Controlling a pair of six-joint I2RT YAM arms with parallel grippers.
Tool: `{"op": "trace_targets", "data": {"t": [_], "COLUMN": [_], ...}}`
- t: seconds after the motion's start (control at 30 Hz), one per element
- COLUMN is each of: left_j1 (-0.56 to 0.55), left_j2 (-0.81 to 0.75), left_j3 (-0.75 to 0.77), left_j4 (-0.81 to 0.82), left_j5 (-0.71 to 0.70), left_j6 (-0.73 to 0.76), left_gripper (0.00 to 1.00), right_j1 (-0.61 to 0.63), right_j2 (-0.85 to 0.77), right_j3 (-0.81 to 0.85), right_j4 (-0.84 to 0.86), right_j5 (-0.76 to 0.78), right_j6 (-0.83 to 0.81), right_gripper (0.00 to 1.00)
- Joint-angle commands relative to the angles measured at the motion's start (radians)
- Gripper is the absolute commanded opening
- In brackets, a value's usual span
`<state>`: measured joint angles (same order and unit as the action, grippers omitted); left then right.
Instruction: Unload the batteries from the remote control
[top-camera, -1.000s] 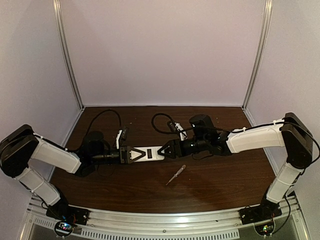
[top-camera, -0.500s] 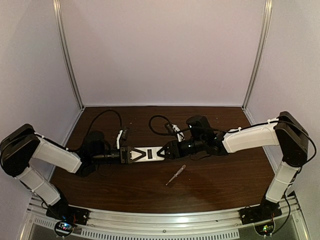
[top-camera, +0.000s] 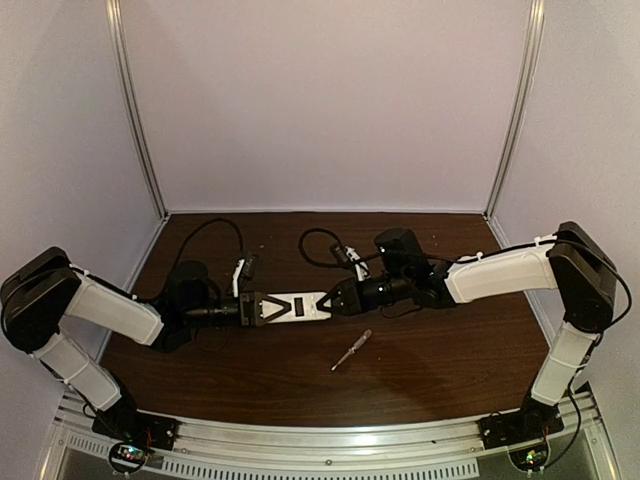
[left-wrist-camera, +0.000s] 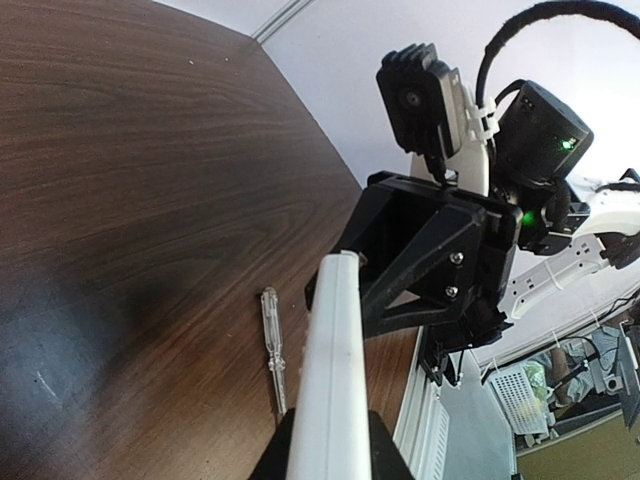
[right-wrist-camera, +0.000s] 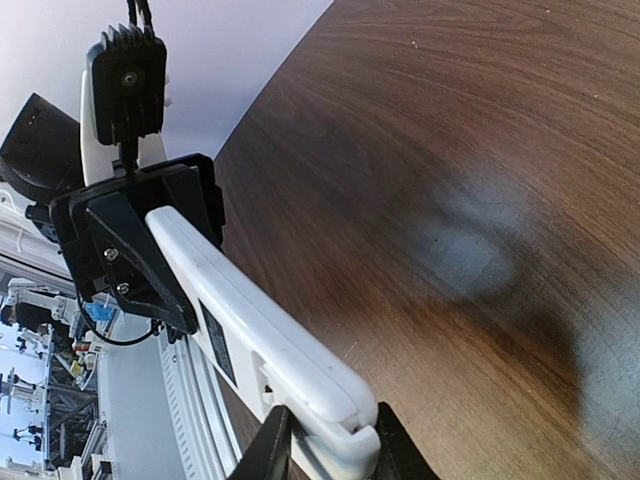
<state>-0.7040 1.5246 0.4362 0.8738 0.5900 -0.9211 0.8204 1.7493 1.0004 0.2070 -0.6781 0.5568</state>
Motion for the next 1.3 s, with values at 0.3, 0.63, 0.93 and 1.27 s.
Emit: {"op": "trace_targets", "data": {"t": [0.3, 0.63, 0.93, 1.27], "left_j1": [0.000, 0.000, 0.000, 0.000], "left_j2": [0.009, 0.017, 0.017, 0.027], "left_j3": [0.047, 0.026, -0.008, -0.023], "left_j4": [0.048, 0.068, 0.128, 0.189], "left_j5": [0.002, 0.007, 0.025, 0.040], "left_j6": [0.019, 0.009, -0.033, -0.083], "left_gripper": [0.00, 0.00, 0.00, 0.00], "right_j1": [0.003, 0.002, 0.005, 0.014], "right_j2": [0.049, 0.059, 0.068, 0.055], "right_j3": [0.056, 0.053, 0.048, 0.022], "right_j4": [0.018, 0.073, 0.143, 0.184], "right_j5": [-0.013, -0.046, -0.083, -0.124], "right_j6": [-0.006, 0.030, 0.077, 0.103], "right_gripper": [0.25, 0.31, 0.33, 0.36]}}
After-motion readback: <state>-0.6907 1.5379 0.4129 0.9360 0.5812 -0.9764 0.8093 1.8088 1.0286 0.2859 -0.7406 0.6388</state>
